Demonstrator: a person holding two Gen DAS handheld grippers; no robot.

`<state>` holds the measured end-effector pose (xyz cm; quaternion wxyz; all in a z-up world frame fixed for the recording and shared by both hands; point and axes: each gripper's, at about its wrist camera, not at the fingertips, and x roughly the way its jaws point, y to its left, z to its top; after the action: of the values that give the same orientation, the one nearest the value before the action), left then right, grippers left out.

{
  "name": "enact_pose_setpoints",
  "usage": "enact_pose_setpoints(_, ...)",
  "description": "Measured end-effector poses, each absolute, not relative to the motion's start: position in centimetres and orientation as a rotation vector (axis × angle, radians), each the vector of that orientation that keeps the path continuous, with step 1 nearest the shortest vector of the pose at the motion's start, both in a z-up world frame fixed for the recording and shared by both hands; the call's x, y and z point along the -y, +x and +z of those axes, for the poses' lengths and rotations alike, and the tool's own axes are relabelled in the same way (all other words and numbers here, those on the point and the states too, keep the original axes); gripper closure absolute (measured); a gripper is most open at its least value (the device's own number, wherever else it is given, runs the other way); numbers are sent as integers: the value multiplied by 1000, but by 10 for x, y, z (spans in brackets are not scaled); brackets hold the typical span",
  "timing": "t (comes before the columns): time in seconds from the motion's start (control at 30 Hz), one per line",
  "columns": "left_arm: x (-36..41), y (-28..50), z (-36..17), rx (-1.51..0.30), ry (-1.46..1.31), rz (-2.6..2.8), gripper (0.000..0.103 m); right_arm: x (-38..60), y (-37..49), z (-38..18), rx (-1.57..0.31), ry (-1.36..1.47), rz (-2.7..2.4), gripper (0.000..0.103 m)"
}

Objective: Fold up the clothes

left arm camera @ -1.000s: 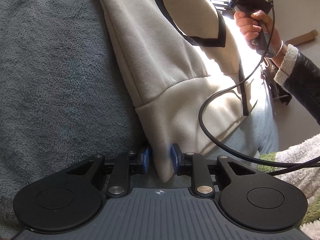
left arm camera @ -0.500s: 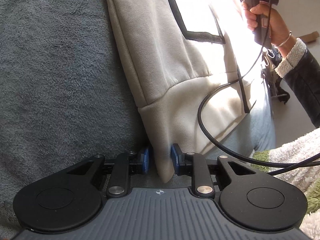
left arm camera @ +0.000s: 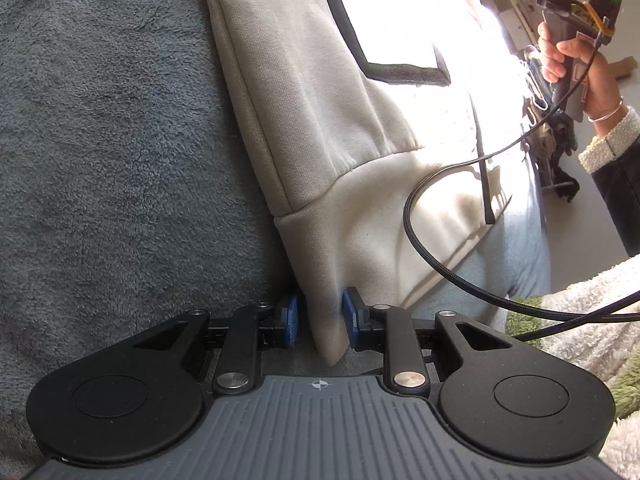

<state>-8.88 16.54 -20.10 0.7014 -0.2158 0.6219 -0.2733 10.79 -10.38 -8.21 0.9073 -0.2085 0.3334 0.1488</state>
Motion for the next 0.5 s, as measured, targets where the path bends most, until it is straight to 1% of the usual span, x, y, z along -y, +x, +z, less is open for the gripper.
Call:
enact_pose_setpoints(0.07,-166,-89,-200,-1382,-475,-610,79,110,106,-80,-717,-405,327,65)
enact_pose_setpoints(0.23,-167,-87,-198,-1373,-462,-608,79,116,82,-79,-873,-195,577,66)
enact_pose_setpoints(0.33,-167,-87,-198,-1373,-471,-601,79,121,65,-98,-1007,-90,711,67)
enact_pose_setpoints(0.4,-168,-87,-199,-1373,-476,-601,79,123,51,-121,-1095,-115,712,68)
enact_pose_setpoints(0.5,-170,-88,-199,-1376,-486,-601,79,136,38,-141,-1132,-144,598,68)
